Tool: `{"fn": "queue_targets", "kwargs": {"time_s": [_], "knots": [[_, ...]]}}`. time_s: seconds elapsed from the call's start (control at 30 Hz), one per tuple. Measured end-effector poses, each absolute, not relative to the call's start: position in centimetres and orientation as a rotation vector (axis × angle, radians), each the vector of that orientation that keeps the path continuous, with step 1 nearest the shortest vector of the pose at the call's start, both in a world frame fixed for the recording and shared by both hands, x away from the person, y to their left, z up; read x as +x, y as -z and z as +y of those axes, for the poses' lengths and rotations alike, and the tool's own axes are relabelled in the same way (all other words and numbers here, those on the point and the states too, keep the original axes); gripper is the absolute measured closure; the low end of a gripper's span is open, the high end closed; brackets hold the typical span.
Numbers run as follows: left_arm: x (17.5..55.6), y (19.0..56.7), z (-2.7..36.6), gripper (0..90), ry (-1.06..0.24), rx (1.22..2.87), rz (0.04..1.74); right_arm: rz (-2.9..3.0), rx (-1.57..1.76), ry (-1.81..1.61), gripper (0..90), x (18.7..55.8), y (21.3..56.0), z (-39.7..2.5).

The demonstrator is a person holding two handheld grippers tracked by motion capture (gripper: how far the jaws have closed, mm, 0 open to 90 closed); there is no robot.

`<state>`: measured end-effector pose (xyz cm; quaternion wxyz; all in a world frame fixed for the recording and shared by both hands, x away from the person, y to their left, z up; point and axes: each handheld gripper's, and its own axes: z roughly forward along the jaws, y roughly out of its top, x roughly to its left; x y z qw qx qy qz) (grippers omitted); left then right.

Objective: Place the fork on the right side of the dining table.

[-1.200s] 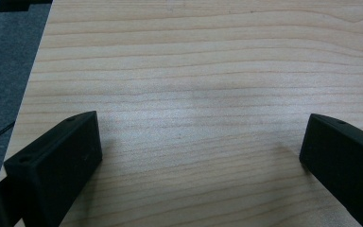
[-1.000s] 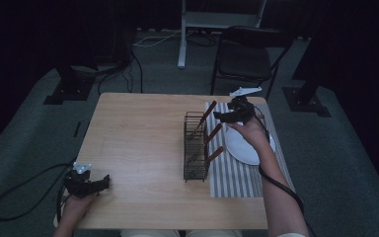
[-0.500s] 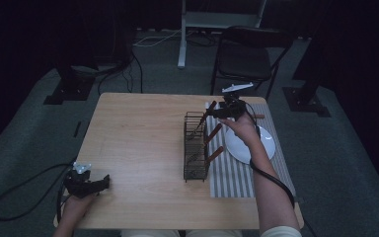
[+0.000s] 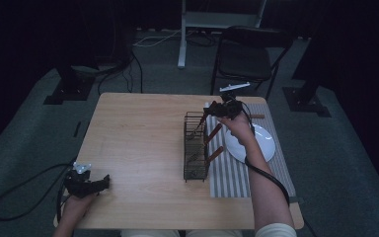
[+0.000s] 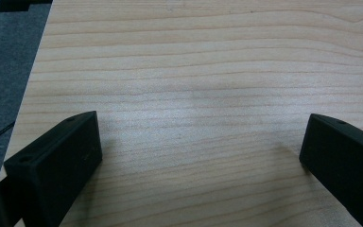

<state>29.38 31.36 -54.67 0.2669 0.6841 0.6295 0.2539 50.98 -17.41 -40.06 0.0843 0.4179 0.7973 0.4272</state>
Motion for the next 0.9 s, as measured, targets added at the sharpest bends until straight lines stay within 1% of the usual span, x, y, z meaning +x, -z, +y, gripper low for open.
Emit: {"fn": "queue_targets", "kwargs": {"time_s": [0.13,0.17,0.27,0.3,0.37,0.43,0.6,0.9], "knots": [[29.4,54.7,31.4,0.2,-0.685,1.847,1.699,2.412,1.246,-1.295,56.4,51.2,40.5,-17.4],[29.4,54.7,31.4,0.2,-0.685,1.846,1.699,2.430,1.252,-1.328,61.3,51.4,40.6,-17.4],[29.4,54.7,31.4,0.2,-0.685,1.848,1.699,2.439,1.243,-1.339,62.8,51.4,40.6,-17.4],[29.4,54.7,31.4,0.2,-0.685,1.847,1.699,2.461,1.225,-1.336,68.9,51.4,40.7,-17.2],[29.4,54.7,31.4,0.2,-0.685,1.847,1.699,2.465,1.223,-1.336,73.2,51.4,40.7,-17.3],[29.4,54.7,31.4,0.2,-0.685,1.847,1.699,2.470,1.219,-1.344,73.7,51.4,40.7,-17.4],[29.4,54.7,31.4,0.2,-0.685,1.847,1.699,2.516,1.175,-1.413,79.3,51.1,40.4,-17.6],[29.4,54.7,31.4,0.2,-0.685,1.847,1.699,2.523,1.107,-1.398,80.5,50.1,39.3,-17.3]]}}
